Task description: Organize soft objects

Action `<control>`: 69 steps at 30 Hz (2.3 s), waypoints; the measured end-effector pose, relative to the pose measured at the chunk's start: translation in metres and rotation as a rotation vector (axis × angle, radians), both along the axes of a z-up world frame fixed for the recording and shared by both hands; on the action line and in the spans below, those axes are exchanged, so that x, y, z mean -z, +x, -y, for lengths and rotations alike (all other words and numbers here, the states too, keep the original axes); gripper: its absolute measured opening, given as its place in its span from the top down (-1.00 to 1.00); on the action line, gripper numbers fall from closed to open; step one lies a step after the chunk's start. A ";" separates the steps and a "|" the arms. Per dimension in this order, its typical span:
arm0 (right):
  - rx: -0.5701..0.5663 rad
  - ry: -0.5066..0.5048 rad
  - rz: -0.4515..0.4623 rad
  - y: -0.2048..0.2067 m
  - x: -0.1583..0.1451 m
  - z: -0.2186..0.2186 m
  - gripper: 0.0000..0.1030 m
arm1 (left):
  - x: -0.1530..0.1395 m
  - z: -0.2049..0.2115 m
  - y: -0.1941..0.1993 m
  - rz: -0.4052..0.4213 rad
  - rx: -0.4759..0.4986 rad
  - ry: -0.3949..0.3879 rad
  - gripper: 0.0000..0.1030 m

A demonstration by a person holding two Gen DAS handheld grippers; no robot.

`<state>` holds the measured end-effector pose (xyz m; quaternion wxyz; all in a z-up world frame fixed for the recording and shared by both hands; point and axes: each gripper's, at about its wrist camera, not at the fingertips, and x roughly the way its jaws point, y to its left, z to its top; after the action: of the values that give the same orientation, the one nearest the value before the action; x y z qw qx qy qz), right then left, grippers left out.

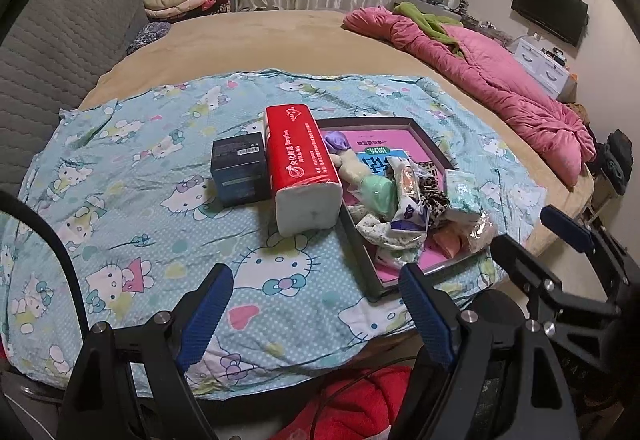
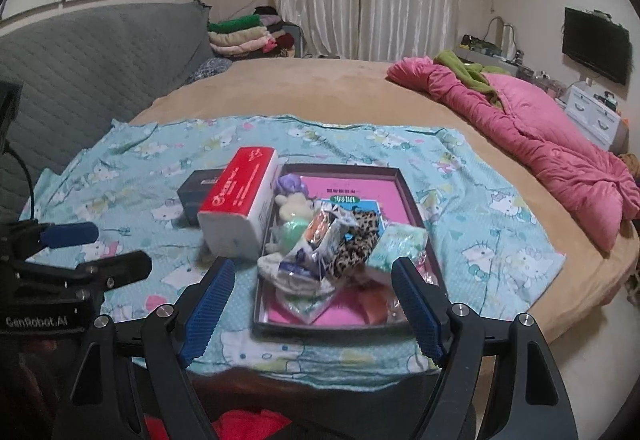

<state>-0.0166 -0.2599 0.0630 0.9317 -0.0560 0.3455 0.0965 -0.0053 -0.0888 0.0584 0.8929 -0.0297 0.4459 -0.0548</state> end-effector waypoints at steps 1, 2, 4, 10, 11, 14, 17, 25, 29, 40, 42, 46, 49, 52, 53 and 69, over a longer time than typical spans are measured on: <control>0.000 0.000 -0.003 -0.001 0.001 0.000 -0.59 | 0.001 -0.001 -0.001 -0.003 -0.005 -0.002 -0.64; 0.001 -0.001 -0.003 -0.002 0.001 0.000 -0.59 | 0.001 -0.002 -0.001 -0.005 -0.008 -0.004 -0.64; 0.001 0.001 -0.010 -0.005 0.003 0.001 -0.59 | 0.003 -0.003 -0.002 -0.011 -0.011 -0.002 -0.64; 0.019 0.022 -0.031 -0.007 0.008 0.007 -0.59 | 0.008 -0.003 -0.004 -0.024 -0.015 0.011 -0.64; 0.023 0.026 -0.033 -0.007 0.008 0.008 -0.59 | 0.008 -0.002 -0.004 -0.025 -0.014 0.015 -0.64; 0.025 0.033 -0.035 -0.006 0.009 0.008 -0.59 | 0.009 -0.001 -0.004 -0.026 -0.015 0.018 -0.64; 0.019 0.032 -0.038 -0.006 0.010 0.007 -0.59 | 0.009 -0.001 -0.005 -0.029 -0.015 0.022 -0.64; 0.012 0.031 -0.043 -0.005 0.011 0.005 -0.60 | 0.012 0.001 -0.004 -0.037 -0.010 0.032 -0.64; 0.014 0.032 -0.046 -0.005 0.012 0.005 -0.60 | 0.013 0.002 -0.004 -0.037 -0.007 0.034 -0.64; 0.014 0.032 -0.044 -0.005 0.012 0.005 -0.60 | 0.015 0.004 -0.004 -0.047 -0.009 0.038 -0.64; 0.014 0.033 -0.044 -0.005 0.012 0.005 -0.60 | 0.015 0.004 -0.004 -0.048 -0.010 0.039 -0.64; 0.016 0.032 -0.047 -0.005 0.013 0.005 -0.60 | 0.015 0.004 -0.003 -0.048 -0.010 0.039 -0.64; 0.016 0.032 -0.047 -0.005 0.013 0.005 -0.60 | 0.016 0.003 -0.003 -0.051 -0.011 0.039 -0.64; 0.016 0.033 -0.047 -0.005 0.013 0.005 -0.60 | 0.016 0.002 -0.002 -0.055 -0.013 0.039 -0.64; 0.016 0.033 -0.047 -0.005 0.013 0.005 -0.60 | 0.016 0.002 -0.002 -0.054 -0.013 0.041 -0.64; 0.022 0.040 -0.070 0.000 0.021 0.007 -0.60 | 0.029 0.002 0.002 -0.066 -0.008 0.050 -0.64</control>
<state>-0.0171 -0.2671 0.0422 0.9211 -0.0301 0.3763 0.0951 -0.0031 -0.0904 0.0296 0.8783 -0.0108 0.4765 -0.0391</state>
